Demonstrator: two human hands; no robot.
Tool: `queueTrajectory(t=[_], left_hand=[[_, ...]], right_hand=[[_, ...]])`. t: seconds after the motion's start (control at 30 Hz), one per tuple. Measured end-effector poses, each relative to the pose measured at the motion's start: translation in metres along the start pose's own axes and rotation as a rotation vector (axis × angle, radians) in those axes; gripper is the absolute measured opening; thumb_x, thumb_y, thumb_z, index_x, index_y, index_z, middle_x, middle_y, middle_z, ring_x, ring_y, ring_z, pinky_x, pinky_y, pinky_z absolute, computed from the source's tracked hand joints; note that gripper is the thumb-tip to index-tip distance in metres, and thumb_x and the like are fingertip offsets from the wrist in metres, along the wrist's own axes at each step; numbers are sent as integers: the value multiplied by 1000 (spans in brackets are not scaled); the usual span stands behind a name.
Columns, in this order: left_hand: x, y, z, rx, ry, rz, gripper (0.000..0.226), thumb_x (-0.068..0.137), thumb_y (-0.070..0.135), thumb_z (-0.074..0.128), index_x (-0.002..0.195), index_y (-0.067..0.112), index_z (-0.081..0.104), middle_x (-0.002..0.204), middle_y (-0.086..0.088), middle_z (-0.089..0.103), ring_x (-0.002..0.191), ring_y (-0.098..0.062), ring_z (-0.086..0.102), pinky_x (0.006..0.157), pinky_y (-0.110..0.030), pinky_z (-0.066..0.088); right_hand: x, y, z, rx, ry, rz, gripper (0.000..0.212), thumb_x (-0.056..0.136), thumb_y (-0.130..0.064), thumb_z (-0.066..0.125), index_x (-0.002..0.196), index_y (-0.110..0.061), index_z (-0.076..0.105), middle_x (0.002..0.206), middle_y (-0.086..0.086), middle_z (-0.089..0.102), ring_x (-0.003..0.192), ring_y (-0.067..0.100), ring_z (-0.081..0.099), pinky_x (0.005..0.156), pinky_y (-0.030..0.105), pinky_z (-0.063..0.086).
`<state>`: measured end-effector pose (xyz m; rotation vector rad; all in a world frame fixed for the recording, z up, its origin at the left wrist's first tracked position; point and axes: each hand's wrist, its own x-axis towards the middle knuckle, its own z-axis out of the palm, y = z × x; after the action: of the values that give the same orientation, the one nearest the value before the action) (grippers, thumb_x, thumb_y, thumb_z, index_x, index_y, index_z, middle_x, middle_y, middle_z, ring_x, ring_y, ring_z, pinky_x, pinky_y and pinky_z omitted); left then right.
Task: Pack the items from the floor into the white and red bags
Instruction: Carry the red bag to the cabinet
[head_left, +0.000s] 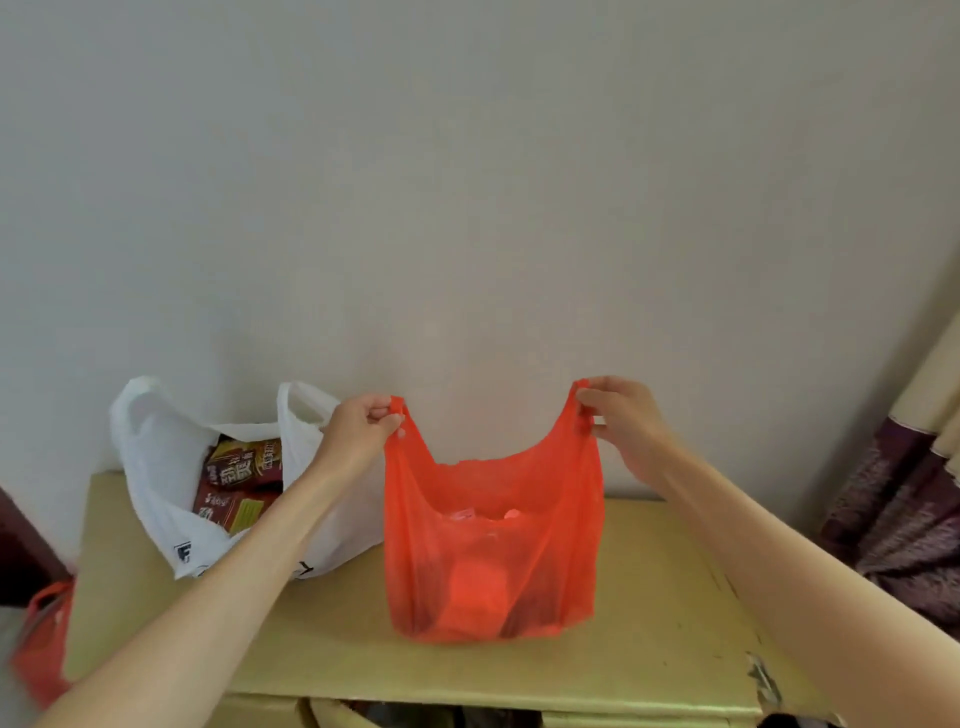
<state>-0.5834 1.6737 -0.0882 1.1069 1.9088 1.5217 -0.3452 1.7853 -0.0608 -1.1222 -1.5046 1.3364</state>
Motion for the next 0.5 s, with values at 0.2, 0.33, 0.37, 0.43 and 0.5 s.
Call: queueTrajectory(t=[0.2,0.33,0.37,0.43,0.5], left_hand=[[96,-19,14,49,-36,2,21,84,-8,53,83,10,63,55,5,63,51,-2,58,61,-21,46],[155,-40,17,22,-34,-50,24,85,-6,55,109,-2,58,88,-13,60,78,-23,59,70,-28,46],[167,-45,18,30,-51,-52,25,85,-6,55,109,-2,57,87,-12,60,78,-24,59,72,-31,45],[187,-55,22,43,-92,-71,23,86,-5,54,108,-1,58,79,-7,60,71,-23,59,74,-31,44],[201,-66,26,55,-103,-120,21,86,-4,54,106,0,58,75,-4,60,66,-20,59,71,-31,46]], right_hand=[[87,9,30,-5,55,54,20,85,2,49,76,-10,61,68,6,54,64,19,50,73,36,42],[133,21,50,-32,113,74,14,85,1,49,82,-3,62,70,7,55,71,22,51,73,37,42],[141,25,55,-39,128,84,14,85,1,50,87,0,63,70,7,55,71,22,51,73,38,43],[155,32,63,-42,153,112,15,86,0,50,92,1,64,70,6,55,71,21,51,73,37,43],[166,38,70,-31,161,143,15,87,-1,50,94,0,64,71,5,55,68,18,50,72,36,42]])
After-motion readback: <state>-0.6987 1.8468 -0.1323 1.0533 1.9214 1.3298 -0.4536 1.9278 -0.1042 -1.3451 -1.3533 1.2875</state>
